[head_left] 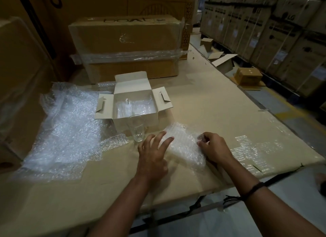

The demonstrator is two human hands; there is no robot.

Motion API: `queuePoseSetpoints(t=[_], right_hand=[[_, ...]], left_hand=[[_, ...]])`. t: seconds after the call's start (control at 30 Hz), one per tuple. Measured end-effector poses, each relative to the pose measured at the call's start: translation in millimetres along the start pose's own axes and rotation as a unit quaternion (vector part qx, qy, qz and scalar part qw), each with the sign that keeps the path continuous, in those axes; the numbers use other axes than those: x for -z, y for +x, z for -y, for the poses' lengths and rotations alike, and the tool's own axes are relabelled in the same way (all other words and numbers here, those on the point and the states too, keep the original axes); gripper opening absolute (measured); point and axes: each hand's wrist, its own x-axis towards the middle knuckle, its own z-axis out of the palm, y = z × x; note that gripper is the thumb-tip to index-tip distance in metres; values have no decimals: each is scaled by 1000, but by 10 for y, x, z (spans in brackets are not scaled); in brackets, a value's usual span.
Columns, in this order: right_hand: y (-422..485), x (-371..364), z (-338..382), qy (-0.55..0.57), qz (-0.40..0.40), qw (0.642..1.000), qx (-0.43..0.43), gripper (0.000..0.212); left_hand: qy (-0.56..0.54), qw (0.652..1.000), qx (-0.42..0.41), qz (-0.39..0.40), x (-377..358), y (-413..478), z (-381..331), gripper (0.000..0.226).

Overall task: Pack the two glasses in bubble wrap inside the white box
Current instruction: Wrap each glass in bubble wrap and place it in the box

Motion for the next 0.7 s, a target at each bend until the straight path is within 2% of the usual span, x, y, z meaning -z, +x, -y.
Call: queuePoseSetpoints(t=[0.1, 0.17, 0.23, 0.3, 0.33, 0.37, 0.43, 0.5, 0.57, 0.63, 0.7], right_hand=[[15, -18, -31, -41, 34, 999, -5, 28], [10, -18, -44, -82, 13, 997, -9, 43], [-36, -9, -3, -155, -54, 986, 35, 63], [-137, 5, 114, -214, -102, 962, 136, 70], [-197, 4, 178, -235, -95, 948, 195, 72], [-257, 2, 248, -261, -55, 934, 239, 76], [-338, -44, 361, -327, 75, 905, 263, 76], [-353, -79, 411, -363, 137, 888, 246, 54], [-325, -47, 430, -298, 139, 918, 222, 36], [-288, 36, 434, -169, 163, 957, 172, 28], [-238, 113, 430, -55, 199, 970, 127, 23]], left_hand=[[56, 994, -2, 92, 0, 65, 17, 82], [76, 988, 18, 129, -49, 91, 64, 62], [81, 991, 13, 103, -93, 57, 87, 38], [84, 995, 3, 57, -120, 29, 101, 26], [83, 996, 0, 39, -116, 27, 95, 25], [74, 997, 4, 23, -109, 26, 86, 25], [35, 999, 30, 1, -54, 49, 54, 27], [-22, 998, 66, -14, 10, 78, 36, 27], [-85, 990, 106, -26, 56, 65, 60, 40], [-190, 968, 161, -18, 64, 0, 126, 55], [-287, 935, 209, 0, 43, -74, 193, 51]])
